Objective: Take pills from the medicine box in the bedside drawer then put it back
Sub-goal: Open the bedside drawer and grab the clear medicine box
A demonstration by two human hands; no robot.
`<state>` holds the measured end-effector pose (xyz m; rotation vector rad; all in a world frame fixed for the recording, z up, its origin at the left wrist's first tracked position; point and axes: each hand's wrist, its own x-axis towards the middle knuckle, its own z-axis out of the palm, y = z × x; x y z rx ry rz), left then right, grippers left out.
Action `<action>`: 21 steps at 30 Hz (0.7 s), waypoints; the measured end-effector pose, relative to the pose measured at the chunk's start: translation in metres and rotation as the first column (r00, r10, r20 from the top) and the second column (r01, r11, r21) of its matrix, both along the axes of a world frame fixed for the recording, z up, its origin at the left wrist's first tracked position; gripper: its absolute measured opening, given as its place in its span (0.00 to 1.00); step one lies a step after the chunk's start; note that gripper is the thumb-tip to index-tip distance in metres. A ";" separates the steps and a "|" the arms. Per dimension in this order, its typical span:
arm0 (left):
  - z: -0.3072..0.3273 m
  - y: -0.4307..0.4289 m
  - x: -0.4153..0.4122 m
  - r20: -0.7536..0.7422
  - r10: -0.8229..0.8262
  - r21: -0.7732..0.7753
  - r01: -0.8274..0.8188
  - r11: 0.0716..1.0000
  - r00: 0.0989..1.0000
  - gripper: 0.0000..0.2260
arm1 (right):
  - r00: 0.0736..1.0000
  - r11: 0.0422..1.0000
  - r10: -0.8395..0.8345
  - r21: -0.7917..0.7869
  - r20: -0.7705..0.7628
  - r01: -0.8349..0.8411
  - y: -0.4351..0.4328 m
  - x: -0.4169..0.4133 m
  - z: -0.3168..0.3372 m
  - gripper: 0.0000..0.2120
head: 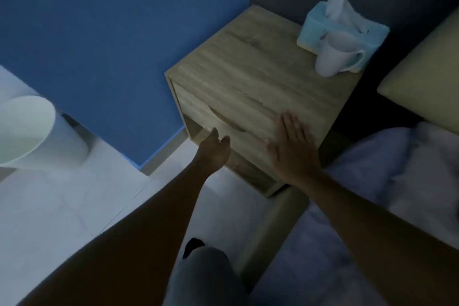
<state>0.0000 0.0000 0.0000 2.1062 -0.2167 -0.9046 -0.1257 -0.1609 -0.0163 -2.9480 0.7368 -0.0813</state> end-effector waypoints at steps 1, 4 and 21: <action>-0.005 -0.007 0.003 -0.020 0.034 -0.017 -0.034 0.999 0.999 0.30 | 1.000 1.000 -0.002 -0.003 0.002 0.002 -0.002 0.002 -0.002 0.33; -0.024 -0.027 0.014 -0.061 0.143 -0.081 -0.147 0.986 0.988 0.32 | 1.000 0.998 0.010 -0.070 0.022 -0.009 -0.009 0.008 -0.004 0.33; -0.048 -0.035 0.006 -0.044 0.311 -0.298 -0.310 0.903 0.949 0.39 | 0.999 0.998 0.036 -0.056 -0.020 -0.037 -0.014 0.013 -0.011 0.39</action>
